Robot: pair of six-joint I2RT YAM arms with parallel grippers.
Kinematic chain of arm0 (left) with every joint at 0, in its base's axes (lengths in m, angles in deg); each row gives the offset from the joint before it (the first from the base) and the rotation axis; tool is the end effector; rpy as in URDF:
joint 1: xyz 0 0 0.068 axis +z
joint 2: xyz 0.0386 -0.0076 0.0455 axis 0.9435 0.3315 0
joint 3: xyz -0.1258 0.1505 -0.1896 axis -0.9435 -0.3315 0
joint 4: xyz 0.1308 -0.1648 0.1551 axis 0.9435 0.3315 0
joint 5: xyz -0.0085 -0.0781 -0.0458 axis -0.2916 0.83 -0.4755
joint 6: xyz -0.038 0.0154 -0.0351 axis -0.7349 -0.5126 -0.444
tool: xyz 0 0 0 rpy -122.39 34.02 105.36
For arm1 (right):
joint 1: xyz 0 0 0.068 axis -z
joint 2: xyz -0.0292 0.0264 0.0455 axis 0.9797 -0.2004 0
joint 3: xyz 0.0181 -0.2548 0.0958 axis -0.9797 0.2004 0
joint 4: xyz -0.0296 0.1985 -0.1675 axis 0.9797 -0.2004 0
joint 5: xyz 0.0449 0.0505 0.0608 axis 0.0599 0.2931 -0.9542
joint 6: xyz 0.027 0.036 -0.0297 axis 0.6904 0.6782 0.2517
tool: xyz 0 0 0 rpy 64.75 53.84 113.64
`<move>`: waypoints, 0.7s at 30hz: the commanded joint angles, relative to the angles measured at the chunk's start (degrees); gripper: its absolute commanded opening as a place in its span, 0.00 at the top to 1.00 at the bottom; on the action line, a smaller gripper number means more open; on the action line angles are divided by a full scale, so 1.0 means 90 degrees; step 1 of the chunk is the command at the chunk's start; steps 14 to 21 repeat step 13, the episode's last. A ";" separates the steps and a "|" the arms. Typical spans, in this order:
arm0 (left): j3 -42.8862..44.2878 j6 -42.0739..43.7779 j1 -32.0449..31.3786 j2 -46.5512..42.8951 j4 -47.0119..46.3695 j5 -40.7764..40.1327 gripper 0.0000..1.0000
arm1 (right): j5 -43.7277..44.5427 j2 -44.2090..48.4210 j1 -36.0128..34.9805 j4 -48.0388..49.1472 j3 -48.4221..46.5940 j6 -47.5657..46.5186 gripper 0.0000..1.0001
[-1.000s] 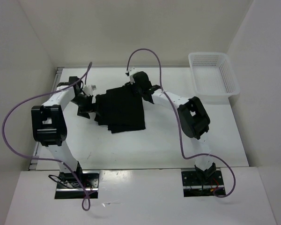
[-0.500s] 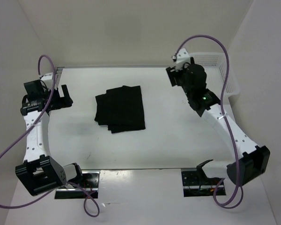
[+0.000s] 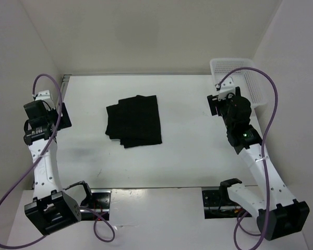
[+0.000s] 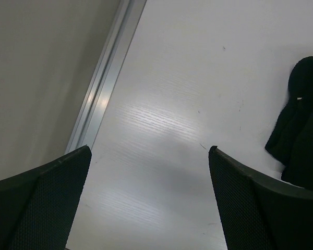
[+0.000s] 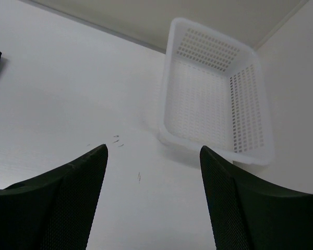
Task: Fold and stack the shorts
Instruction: Fold the shorts
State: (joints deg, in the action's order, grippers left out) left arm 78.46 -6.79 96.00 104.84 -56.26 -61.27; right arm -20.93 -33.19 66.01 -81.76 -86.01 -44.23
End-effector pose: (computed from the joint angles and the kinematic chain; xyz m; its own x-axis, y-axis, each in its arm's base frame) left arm 0.2020 0.0968 0.3326 -0.4735 -0.2284 -0.8507 -0.4511 0.8924 0.0115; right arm 0.2170 0.0404 0.3556 -0.1777 -0.3883 -0.9042 -0.0822 0.9215 -0.3796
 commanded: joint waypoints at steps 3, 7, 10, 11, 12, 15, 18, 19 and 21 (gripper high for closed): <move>-0.0192 0.0023 0.0033 -0.0260 -0.0265 -0.0078 0.00 | -0.0255 0.0454 0.0121 0.0138 0.0347 0.0194 0.24; -0.0251 0.0023 0.0033 -0.0386 -0.0265 -0.0010 0.00 | -0.0334 0.0514 0.0179 0.0069 0.0493 0.0253 0.22; -0.0310 0.0023 0.0033 -0.0386 -0.0265 0.0117 0.00 | -0.0392 0.0582 0.0179 0.0069 0.0629 0.0253 0.22; -0.0310 0.0023 0.0033 -0.0386 -0.0265 0.0195 0.00 | -0.0392 0.0582 0.0179 0.0069 0.0630 0.0253 0.22; -0.0310 0.0023 0.0033 -0.0444 -0.0265 0.0196 0.00 | -0.0392 0.0582 0.0179 0.0069 0.0707 0.0253 0.22; -0.0310 0.0023 0.0033 -0.0445 -0.0265 0.0196 0.00 | -0.0392 0.0640 0.0179 0.0069 0.0708 0.0253 0.22; -0.0310 0.0023 0.0033 -0.0445 -0.0265 0.0196 0.00 | -0.0392 0.0640 0.0179 0.0069 0.0708 0.0253 0.22; -0.0310 0.0023 0.0033 -0.0445 -0.0265 0.0196 0.00 | -0.0392 0.0640 0.0179 0.0069 0.0708 0.0253 0.22; -0.0310 0.0023 0.0033 -0.0445 -0.0265 0.0196 0.00 | -0.0392 0.0640 0.0179 0.0069 0.0708 0.0253 0.22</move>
